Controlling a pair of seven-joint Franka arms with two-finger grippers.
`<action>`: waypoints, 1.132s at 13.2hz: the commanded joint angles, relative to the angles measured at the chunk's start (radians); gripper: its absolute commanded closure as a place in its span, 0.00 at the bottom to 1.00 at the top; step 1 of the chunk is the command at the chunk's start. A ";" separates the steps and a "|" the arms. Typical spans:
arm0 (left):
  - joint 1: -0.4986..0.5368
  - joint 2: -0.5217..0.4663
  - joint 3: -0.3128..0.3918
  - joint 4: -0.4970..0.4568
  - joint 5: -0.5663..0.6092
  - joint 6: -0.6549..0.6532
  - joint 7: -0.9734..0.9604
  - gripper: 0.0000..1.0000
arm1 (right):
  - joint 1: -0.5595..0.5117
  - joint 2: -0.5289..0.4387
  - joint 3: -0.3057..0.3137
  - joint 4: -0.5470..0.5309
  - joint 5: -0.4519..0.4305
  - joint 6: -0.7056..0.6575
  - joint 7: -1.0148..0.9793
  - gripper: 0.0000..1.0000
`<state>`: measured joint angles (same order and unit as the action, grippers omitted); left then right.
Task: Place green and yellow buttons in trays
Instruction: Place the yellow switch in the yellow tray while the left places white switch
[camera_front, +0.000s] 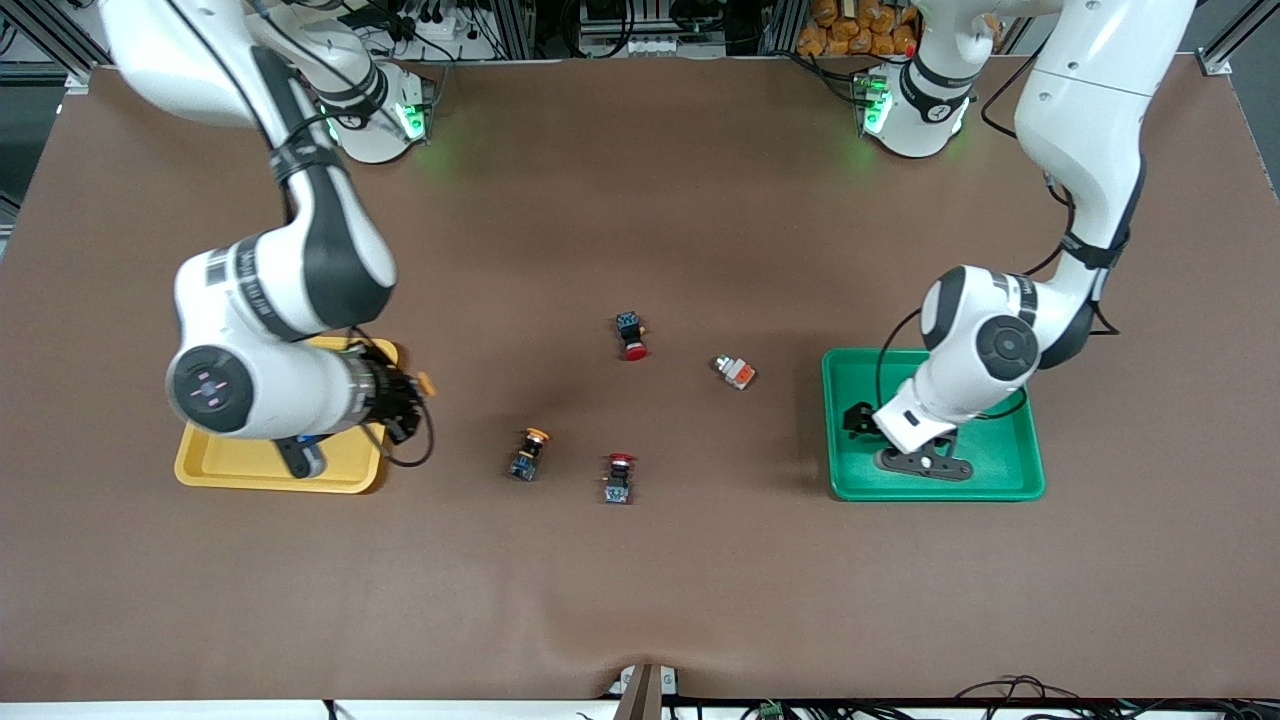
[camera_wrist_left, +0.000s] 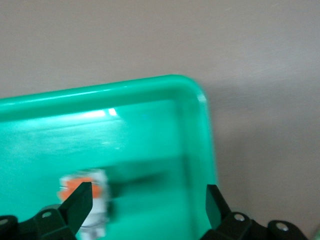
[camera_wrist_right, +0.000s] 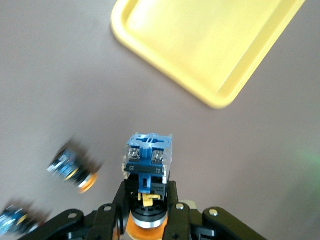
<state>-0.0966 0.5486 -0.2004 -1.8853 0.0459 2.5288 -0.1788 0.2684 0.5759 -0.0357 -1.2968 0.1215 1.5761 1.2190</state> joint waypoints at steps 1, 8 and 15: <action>-0.089 -0.019 -0.007 0.003 0.011 -0.008 -0.221 0.00 | -0.078 -0.054 0.020 -0.068 -0.055 -0.025 -0.160 1.00; -0.308 -0.015 0.002 0.035 0.014 -0.041 -0.769 0.00 | -0.285 -0.080 0.022 -0.059 -0.054 -0.093 -0.562 0.36; -0.328 0.010 0.002 -0.014 0.087 -0.064 -0.990 0.00 | -0.247 -0.082 0.034 -0.046 -0.028 -0.093 -0.425 0.00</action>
<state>-0.4229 0.5681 -0.2032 -1.8787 0.0703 2.4797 -1.1104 0.0039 0.5247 -0.0074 -1.3211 0.0848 1.4798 0.6976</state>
